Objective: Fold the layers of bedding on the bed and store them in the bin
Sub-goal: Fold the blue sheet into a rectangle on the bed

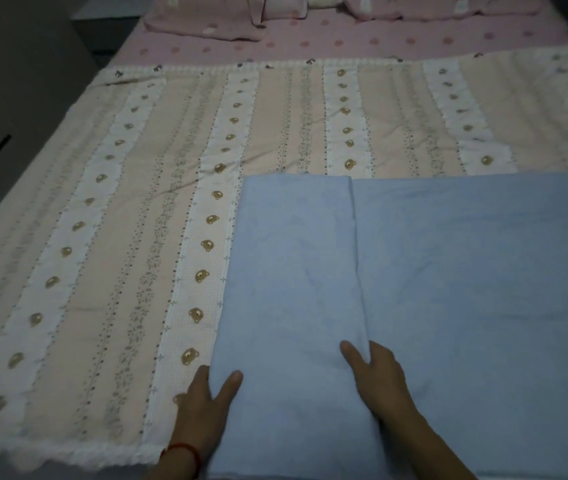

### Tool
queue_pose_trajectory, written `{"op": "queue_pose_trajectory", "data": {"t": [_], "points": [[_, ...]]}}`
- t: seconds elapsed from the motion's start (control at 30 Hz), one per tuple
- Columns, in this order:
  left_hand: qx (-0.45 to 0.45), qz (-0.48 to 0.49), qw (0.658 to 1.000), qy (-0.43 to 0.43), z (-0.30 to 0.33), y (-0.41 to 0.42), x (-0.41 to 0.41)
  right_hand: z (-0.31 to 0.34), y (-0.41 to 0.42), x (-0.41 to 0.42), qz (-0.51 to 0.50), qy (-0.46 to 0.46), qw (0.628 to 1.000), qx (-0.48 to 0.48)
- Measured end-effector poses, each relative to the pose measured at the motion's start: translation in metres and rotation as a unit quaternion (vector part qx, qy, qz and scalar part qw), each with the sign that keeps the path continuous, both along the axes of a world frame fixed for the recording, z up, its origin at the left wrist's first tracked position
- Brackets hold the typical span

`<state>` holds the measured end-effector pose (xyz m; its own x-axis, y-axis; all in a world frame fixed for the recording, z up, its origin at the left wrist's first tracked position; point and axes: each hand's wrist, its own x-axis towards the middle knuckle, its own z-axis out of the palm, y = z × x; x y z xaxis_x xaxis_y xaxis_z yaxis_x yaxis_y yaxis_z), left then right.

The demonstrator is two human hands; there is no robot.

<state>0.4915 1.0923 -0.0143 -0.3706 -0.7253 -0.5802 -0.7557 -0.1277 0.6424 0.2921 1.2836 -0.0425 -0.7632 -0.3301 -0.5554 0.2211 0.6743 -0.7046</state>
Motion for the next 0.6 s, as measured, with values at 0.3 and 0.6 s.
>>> {"op": "queue_pose_trajectory", "data": {"t": [0.3, 0.6], "points": [[-0.039, -0.129, 0.979, -0.154, -0.012, 0.011, 0.006, 0.004, 0.001, 0.016, 0.055, 0.257, 0.948, 0.178], [-0.351, -0.355, 0.853, -0.153, -0.026, -0.051, -0.119, -0.041, -0.070, -0.073, 0.384, 0.341, 0.845, 0.147]]}}
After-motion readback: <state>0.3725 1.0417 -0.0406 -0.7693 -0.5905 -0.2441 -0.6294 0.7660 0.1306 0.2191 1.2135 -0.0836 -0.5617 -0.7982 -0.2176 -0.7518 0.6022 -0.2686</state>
